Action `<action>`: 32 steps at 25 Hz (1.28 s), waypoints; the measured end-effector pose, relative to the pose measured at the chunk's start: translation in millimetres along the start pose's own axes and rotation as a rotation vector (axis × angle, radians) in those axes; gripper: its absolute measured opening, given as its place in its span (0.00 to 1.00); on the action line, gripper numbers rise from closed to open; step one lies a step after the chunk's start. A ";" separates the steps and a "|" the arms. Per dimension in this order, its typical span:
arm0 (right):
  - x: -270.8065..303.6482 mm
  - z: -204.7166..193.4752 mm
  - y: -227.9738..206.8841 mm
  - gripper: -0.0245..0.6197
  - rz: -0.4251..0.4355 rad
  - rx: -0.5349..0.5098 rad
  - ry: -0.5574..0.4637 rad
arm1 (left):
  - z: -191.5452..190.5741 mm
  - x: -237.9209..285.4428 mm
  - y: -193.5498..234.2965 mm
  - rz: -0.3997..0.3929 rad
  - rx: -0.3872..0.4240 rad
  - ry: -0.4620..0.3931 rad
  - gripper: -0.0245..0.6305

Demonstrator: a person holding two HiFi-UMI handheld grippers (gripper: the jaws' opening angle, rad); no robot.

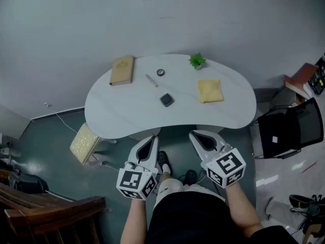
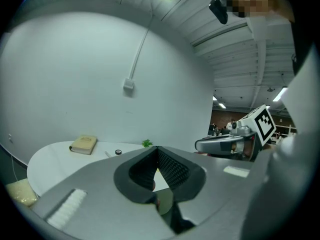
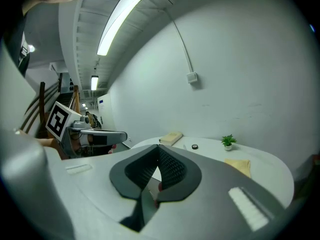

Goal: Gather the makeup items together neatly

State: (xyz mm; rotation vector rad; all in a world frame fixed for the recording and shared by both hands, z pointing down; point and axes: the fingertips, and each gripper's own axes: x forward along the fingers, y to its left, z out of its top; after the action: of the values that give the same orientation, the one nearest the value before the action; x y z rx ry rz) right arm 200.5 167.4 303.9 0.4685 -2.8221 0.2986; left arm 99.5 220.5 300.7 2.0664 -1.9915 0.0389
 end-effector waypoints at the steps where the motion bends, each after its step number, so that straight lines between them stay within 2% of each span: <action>1: 2.6 0.9 -1.3 0.05 -0.003 0.002 0.002 | -0.6 2.5 2.2 -0.005 0.001 0.006 0.04; 16: 75.6 16.3 -21.0 0.06 -0.046 0.032 0.059 | 11.6 48.2 69.0 -0.059 0.039 0.049 0.04; 24: 116.4 26.3 -36.1 0.18 -0.064 0.052 0.090 | 23.3 77.9 102.0 -0.115 0.058 0.070 0.15; 30: 145.3 29.7 -39.1 0.36 -0.070 0.049 0.121 | 28.5 92.5 128.9 -0.159 0.049 0.075 0.27; 32: 154.7 29.5 -40.2 0.38 -0.079 0.048 0.131 | 28.3 96.1 137.5 -0.175 0.051 0.086 0.30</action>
State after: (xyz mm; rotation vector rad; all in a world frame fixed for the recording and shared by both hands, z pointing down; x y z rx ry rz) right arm 66.4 78.6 327.3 0.5486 -2.6668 0.3676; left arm -35.4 118.1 317.2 2.2239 -1.7711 0.1424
